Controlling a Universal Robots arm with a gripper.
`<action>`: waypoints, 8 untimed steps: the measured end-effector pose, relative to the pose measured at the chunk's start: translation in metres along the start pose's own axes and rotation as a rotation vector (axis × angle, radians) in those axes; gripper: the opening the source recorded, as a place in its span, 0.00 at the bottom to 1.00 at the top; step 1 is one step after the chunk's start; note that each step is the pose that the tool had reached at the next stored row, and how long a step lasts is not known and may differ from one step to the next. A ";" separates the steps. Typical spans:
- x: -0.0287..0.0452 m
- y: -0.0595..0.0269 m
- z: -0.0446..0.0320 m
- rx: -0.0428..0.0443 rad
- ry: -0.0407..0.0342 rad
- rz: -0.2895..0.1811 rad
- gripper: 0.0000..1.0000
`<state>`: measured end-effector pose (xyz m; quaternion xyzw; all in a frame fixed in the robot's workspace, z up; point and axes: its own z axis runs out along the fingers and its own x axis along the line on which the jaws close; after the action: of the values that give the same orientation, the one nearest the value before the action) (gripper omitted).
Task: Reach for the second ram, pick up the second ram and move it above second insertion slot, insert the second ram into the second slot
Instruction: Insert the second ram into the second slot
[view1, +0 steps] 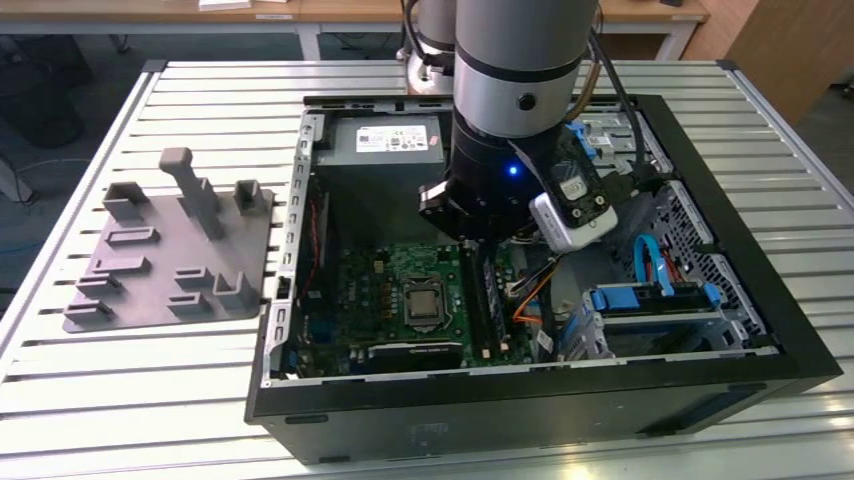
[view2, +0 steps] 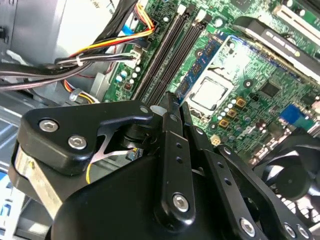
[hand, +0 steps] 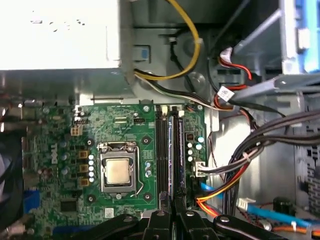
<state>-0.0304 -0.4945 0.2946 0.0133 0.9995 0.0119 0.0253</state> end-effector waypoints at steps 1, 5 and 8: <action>0.0000 0.0000 0.0000 -0.0001 0.0001 0.000 0.14; 0.0000 0.0000 0.0001 -0.0011 0.0001 -0.001 0.14; 0.0000 0.0000 0.0006 -0.0149 0.0004 0.000 0.14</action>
<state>-0.0304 -0.4945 0.2941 0.0130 0.9994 0.0194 0.0251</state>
